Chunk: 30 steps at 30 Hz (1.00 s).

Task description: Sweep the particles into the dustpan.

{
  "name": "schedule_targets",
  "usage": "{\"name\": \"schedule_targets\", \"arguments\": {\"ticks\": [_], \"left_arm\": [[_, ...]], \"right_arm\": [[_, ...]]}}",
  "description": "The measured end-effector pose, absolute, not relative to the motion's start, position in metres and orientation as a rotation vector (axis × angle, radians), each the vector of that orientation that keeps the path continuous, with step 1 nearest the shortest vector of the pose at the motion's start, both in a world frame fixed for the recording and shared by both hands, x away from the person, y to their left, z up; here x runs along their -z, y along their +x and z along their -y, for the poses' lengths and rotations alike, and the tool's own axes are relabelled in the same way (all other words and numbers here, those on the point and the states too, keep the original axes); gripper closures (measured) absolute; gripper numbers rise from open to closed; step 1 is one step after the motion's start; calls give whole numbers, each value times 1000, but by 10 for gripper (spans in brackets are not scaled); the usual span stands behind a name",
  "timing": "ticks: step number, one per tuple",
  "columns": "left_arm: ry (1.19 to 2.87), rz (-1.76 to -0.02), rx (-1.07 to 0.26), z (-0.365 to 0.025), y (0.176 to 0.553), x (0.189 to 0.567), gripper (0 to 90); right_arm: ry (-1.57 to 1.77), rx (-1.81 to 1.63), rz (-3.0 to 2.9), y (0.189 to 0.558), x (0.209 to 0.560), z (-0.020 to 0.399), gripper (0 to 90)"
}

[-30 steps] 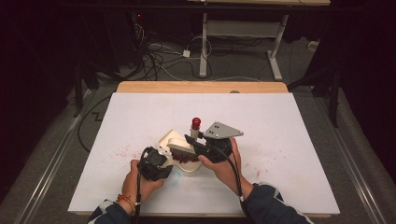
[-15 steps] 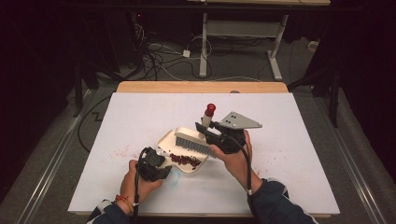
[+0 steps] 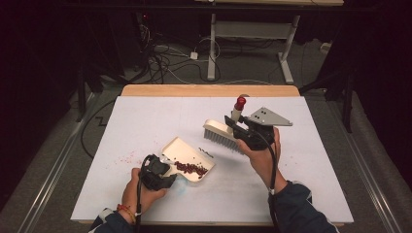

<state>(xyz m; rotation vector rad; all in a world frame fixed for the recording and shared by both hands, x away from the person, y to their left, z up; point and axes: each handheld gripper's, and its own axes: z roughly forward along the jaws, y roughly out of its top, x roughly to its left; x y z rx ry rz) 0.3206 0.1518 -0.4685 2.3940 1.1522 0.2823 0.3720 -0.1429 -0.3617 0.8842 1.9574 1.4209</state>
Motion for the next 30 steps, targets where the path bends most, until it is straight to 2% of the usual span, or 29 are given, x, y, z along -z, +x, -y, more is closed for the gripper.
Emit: {"name": "schedule_targets", "arguments": {"ticks": [21,30], "left_arm": [[2390,-1138,-257,-158,321,468,641],[2387,-1142,-259,-157,321,468,641]], "right_arm": [[980,-1282,-1916,400,380,167,700],[993,-1262,-1947,405,391,165,700]]}}
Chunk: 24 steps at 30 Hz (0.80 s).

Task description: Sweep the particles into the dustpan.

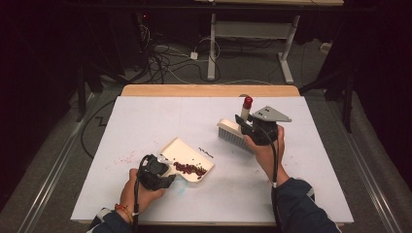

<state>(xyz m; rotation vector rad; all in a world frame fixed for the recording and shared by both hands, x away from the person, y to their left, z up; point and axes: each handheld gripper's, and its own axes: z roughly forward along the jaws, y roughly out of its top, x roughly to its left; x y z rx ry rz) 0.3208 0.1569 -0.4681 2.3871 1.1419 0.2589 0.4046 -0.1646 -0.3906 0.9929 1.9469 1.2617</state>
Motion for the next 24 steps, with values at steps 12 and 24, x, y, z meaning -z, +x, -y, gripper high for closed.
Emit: {"name": "schedule_targets", "arguments": {"ticks": [12,24], "left_arm": [[2387,-1142,-268,-155,321,469,641],[2386,-1134,-270,-153,321,468,641]], "right_arm": [[867,-1230,-2018,382,402,124,688],[794,-1292,-2073,357,410,89,672]]}}
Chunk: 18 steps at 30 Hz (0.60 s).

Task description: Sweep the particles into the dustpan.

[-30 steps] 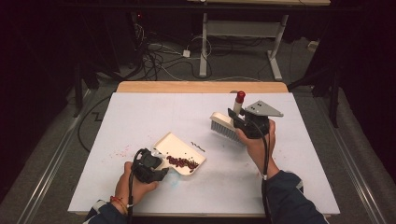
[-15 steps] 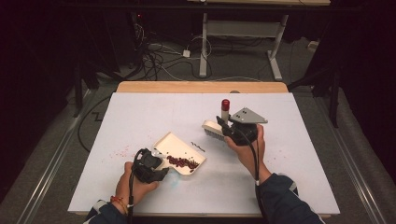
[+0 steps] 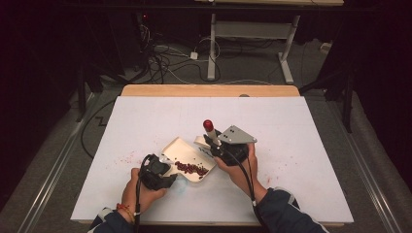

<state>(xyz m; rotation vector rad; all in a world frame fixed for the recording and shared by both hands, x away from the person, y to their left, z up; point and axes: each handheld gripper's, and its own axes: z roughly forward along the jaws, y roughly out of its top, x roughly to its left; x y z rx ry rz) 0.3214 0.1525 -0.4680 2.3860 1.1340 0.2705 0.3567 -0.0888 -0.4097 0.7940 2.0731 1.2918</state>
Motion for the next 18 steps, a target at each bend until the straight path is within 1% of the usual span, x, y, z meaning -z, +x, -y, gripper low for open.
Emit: {"name": "schedule_targets", "arguments": {"ticks": [8,18], "left_arm": [[2386,-1132,-272,-152,321,468,641],[2382,-1132,-269,-153,321,468,641]], "right_arm": [[765,-1377,-2119,344,404,81,687],[757,-1437,-2120,340,396,83,699]]}}
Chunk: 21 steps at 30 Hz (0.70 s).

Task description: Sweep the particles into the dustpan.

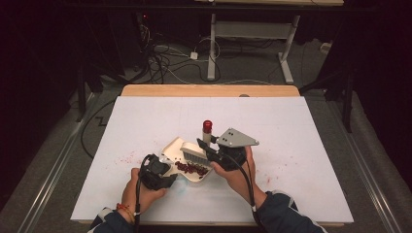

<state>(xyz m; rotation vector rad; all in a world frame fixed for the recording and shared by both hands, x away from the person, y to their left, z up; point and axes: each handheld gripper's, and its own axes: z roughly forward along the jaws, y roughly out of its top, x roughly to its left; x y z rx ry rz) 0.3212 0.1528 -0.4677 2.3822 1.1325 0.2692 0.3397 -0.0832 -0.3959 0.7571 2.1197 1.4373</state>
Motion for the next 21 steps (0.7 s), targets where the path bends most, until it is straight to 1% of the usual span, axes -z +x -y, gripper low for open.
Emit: {"name": "schedule_targets", "arguments": {"ticks": [12,16,21], "left_arm": [[2386,-1129,-263,-154,321,468,641],[2388,-1128,-263,-154,321,468,641],[2387,-1131,-262,-154,322,469,641]], "right_arm": [[807,-1496,-2032,347,367,115,700],[813,-1458,-2020,350,369,120,699],[840,-1386,-2010,358,380,126,699]]}}
